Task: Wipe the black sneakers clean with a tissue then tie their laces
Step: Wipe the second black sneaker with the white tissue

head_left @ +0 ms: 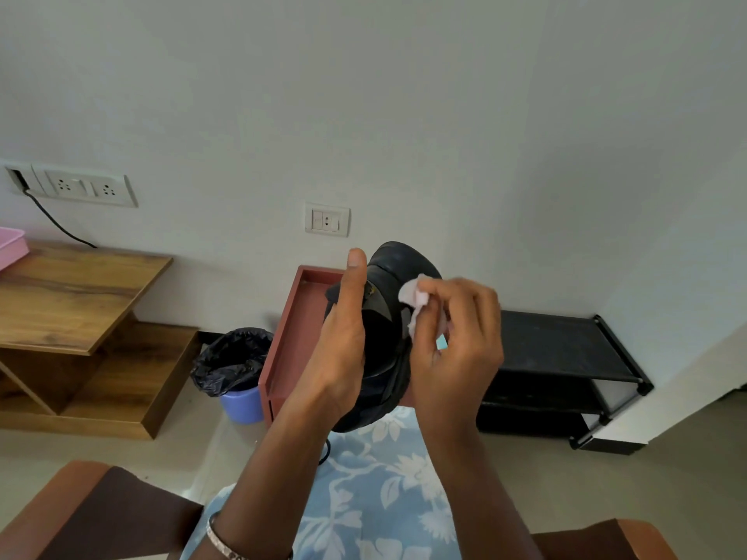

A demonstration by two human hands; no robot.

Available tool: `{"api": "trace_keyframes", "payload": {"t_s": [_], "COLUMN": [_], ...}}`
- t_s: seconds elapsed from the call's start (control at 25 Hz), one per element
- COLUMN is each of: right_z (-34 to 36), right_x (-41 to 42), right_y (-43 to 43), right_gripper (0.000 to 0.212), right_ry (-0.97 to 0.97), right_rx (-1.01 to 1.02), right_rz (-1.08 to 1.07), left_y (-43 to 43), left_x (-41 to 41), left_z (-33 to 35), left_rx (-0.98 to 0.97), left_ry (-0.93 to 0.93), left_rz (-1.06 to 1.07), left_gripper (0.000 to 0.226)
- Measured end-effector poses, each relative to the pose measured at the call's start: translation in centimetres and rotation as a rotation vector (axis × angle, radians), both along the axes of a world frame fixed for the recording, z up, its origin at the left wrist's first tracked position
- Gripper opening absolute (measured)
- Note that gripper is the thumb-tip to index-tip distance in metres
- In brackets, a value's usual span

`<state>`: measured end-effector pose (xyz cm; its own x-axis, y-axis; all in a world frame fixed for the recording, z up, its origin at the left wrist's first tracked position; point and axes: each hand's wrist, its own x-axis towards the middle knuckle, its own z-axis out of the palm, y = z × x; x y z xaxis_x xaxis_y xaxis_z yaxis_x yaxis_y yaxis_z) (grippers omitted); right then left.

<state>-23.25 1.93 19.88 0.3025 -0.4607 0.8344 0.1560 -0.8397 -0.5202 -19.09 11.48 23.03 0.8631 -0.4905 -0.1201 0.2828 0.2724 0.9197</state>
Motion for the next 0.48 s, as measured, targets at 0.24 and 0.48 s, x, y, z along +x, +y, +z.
{"api": "trace_keyframes", "payload": {"t_s": [0.24, 0.48], "right_z": [2.1, -1.9], "right_x": [1.1, -0.1], "right_y": [-1.0, -0.1], "right_gripper": [0.015, 0.019], "right_ry": [0.107, -0.007], "right_rx": [-0.072, 0.056], "right_rz": [0.044, 0.047], "left_y": [0.3, 0.8], "left_x": [0.0, 0.7], "left_z": [0.3, 0.7], "left_rx": [-0.048, -0.052], "left_ry": [-0.016, 0.034], "left_rz": [-0.002, 0.036], "left_gripper": [0.074, 0.072]}}
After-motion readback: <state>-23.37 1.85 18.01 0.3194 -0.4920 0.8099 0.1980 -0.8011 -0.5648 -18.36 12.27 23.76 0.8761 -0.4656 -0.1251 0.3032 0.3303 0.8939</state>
